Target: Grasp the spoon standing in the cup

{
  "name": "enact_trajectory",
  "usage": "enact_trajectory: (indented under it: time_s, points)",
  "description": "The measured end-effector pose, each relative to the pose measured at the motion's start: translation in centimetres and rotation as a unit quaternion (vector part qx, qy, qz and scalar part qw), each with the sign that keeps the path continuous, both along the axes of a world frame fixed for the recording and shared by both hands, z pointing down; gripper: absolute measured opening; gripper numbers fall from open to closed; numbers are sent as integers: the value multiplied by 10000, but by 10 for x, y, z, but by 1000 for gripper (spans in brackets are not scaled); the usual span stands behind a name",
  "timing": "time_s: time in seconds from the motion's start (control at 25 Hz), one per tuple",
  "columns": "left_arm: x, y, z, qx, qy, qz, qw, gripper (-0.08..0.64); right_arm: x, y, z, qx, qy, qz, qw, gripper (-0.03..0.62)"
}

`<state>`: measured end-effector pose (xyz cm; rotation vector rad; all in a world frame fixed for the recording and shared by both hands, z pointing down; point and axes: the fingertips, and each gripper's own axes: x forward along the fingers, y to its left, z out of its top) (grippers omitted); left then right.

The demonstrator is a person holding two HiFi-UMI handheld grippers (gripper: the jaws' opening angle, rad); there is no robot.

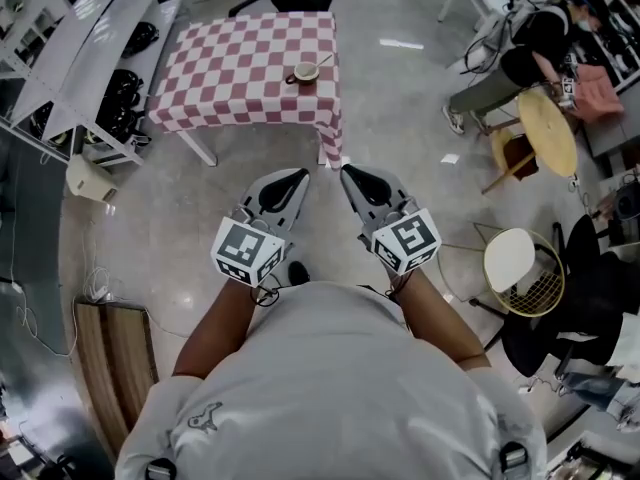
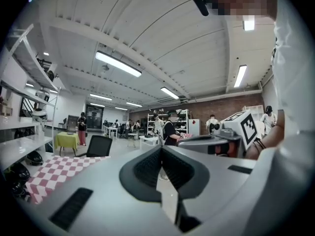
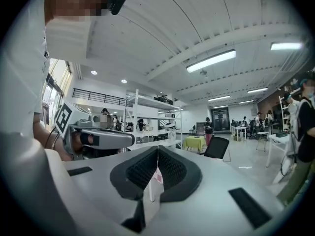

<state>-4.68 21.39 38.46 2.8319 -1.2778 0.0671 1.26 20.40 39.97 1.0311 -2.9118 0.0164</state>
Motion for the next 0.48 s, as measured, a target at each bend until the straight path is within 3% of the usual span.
enact_trajectory:
  time_s: [0.2, 0.48]
  points:
    - [-44, -24, -9, 178, 178, -298, 9992, 14, -18, -21, -2, 170, 188, 270, 9993, 32]
    - [-62, -49, 1, 66, 283, -330, 9990, 14, -44, -42, 3, 86, -32, 30, 10000, 32]
